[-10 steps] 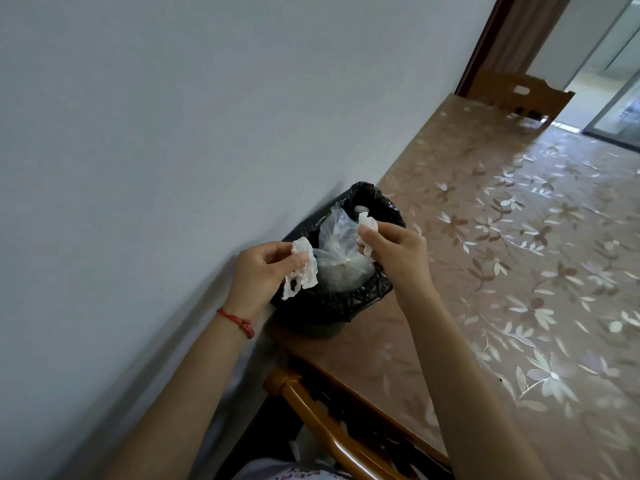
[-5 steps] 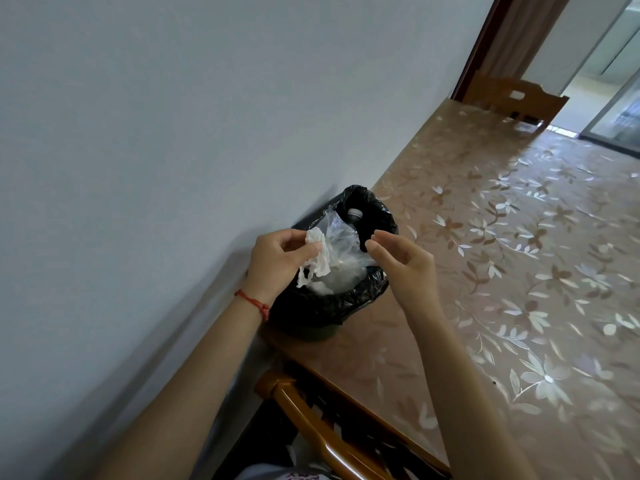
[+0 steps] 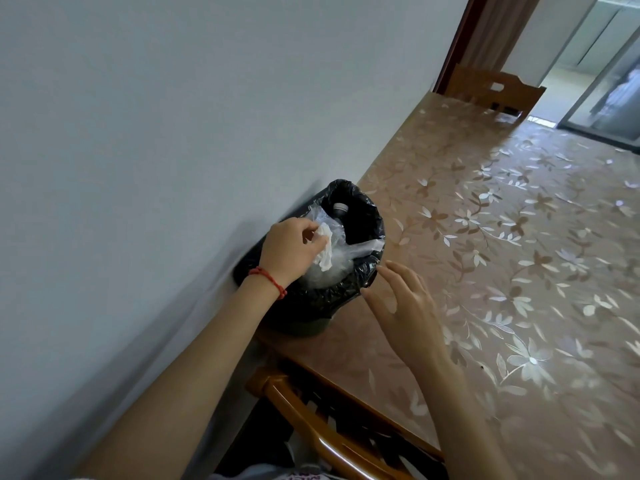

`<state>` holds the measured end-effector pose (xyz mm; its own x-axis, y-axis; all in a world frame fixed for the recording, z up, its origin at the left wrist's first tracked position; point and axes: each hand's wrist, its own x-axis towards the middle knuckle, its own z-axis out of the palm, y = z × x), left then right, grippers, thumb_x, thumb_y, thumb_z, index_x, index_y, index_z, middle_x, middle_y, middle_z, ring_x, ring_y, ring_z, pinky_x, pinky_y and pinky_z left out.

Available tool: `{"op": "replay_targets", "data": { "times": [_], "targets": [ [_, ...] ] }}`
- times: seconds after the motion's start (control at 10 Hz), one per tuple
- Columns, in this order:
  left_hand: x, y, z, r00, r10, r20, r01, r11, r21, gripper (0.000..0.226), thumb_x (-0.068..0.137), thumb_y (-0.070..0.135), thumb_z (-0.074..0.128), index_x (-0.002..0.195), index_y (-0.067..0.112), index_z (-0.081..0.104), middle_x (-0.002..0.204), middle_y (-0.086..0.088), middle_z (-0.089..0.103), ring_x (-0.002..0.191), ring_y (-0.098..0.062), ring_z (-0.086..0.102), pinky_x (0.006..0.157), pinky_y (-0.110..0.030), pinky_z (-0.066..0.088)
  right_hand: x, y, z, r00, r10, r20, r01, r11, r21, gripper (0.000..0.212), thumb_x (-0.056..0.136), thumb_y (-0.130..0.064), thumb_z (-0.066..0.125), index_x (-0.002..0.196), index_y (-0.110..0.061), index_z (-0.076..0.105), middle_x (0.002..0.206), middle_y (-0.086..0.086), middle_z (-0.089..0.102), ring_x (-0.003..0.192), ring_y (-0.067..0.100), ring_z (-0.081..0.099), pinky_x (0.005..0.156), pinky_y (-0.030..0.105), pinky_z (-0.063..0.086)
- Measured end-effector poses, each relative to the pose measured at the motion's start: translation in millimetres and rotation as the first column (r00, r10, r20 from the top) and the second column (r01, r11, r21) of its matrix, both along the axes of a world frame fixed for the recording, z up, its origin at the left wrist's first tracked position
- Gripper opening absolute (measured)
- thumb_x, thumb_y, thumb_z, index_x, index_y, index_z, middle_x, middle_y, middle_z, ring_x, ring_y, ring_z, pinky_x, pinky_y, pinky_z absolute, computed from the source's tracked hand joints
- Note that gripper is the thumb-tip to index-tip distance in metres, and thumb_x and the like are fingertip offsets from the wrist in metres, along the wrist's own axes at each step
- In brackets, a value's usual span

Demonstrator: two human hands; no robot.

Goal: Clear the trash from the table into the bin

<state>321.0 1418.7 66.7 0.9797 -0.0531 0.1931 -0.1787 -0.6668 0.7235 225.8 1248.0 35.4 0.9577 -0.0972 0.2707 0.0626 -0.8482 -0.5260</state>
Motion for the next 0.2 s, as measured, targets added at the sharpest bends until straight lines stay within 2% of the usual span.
{"op": "replay_targets", "data": {
  "times": [0.1,0.2],
  "targets": [
    [-1.1,1.7,-4.2,0.999,-0.046,-0.012,0.047,0.997,0.060,0.031,0.084,0.026,0.062,0.109,0.008,0.065,0.103,-0.011,0.067,0.095,-0.020,0.060,0.085,-0.025,0.044,-5.7,-0.2,0.2,1.000,-0.004,0.007,0.004,1.000,0.007,0.043,0.086,-0.035,0.061,0.122,-0.012,0.058,0.129,0.004,0.056,0.122,0.020,0.047,0.097,0.024,0.031],
    [-6.8,2.1,-6.1,0.997,-0.074,0.035,0.072,0.996,0.046,0.034,0.085,0.026,0.061,0.114,0.008,0.062,0.111,-0.011,0.063,0.105,-0.022,0.056,0.088,-0.022,0.037,-6.1,0.2,-2.4,0.999,-0.018,0.030,0.017,0.999,0.041,0.043,0.086,-0.035,0.061,0.122,-0.012,0.058,0.128,0.005,0.056,0.122,0.020,0.047,0.098,0.024,0.031]
  ]
}}
